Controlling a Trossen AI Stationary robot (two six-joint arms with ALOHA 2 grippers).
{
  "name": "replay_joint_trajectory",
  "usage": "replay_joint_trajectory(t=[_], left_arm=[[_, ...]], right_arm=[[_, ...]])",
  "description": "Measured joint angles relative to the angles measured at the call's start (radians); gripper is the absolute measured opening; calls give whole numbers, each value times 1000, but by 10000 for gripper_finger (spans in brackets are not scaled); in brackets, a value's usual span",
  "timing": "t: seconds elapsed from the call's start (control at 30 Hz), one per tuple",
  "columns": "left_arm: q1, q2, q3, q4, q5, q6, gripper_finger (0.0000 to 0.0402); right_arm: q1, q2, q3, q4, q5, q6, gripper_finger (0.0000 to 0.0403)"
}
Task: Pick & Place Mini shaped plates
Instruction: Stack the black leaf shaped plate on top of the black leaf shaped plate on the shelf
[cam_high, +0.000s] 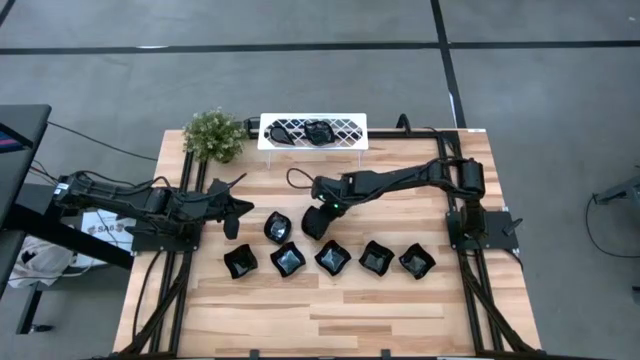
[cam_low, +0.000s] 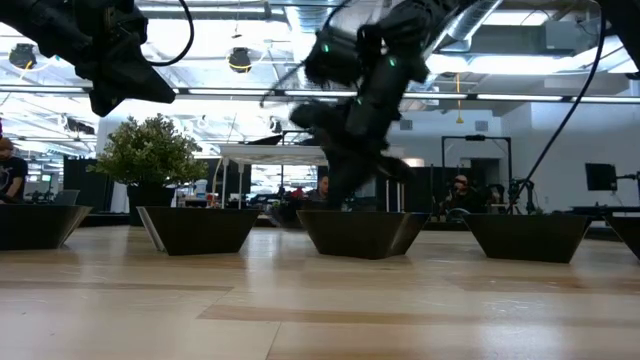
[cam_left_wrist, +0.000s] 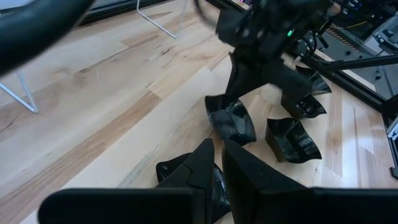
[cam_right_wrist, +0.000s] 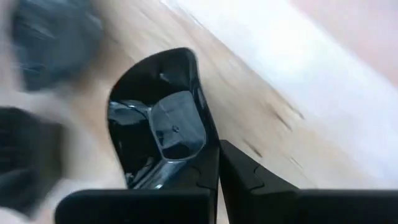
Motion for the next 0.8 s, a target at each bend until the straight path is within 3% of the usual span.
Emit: replay_joint_trajectory(t=[0.17,0.43,0.8], left_arm=[[0,0,0,0,0,0,33],[0,0,0,1,0,0,33],[0,0,0,20,0,0,33]], right_arm=[[0,-37,106,-48,-7,-89,1],[-9,-132,372,-340,-29,-317,0],[-205,-154,693,-604,-3,-809,0]])
